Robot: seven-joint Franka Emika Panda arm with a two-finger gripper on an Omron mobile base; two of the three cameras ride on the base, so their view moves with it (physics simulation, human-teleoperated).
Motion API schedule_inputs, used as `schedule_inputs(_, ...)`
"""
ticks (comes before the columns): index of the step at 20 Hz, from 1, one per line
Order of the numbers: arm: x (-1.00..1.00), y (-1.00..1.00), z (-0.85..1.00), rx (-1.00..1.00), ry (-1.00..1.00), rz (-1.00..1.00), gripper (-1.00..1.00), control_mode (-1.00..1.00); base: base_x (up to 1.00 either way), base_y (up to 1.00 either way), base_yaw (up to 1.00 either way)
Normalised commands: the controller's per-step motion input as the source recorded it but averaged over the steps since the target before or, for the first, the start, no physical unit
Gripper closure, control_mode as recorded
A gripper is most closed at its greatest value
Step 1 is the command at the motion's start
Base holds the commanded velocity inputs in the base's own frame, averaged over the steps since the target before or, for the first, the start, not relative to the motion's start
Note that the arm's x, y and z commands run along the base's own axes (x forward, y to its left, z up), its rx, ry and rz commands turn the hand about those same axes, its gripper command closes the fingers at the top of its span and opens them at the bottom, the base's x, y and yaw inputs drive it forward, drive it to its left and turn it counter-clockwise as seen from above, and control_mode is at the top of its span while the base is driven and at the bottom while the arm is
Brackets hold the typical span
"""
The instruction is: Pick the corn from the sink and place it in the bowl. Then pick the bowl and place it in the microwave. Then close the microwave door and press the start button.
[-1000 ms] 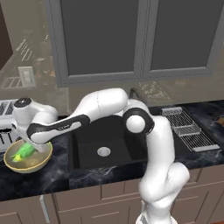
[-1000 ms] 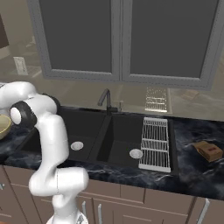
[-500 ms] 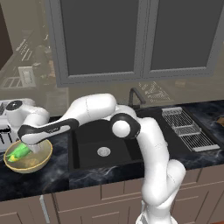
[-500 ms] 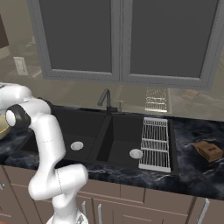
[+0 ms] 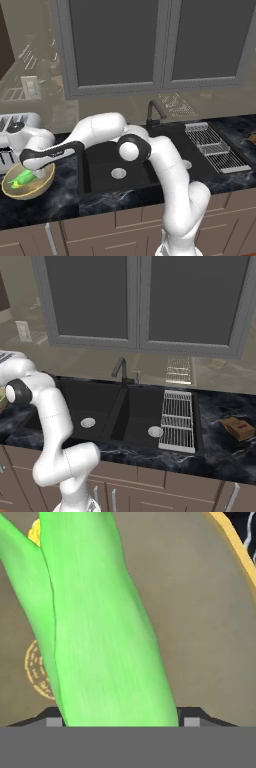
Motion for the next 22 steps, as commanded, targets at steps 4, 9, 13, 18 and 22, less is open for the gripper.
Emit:
schedule_inputs(4, 0.11, 0.00, -0.15, 0.00, 0.03, -0.04, 1.00, -1.00, 0.00, 0.00, 0.00)
schedule_inputs(9, 0.00, 0.00, 0.00, 0.02, 0.03, -0.04, -1.00, -1.00, 0.00, 0.00, 0.00)
schedule_inputs(13, -0.21, -0.19, 0.19, 0.08, 0.00, -0.06, -1.00, -1.00, 0.00, 0.00, 0.00)
schedule_inputs(18, -0.55, -0.37, 0.29, 0.12, -0.01, -0.05, -1.00, -1.00, 0.00, 0.00, 0.00)
schedule_inputs(22, -0.78, -0.39, 0.18, 0.10, -0.04, -0.02, -1.00, -1.00, 0.00, 0.00, 0.00)
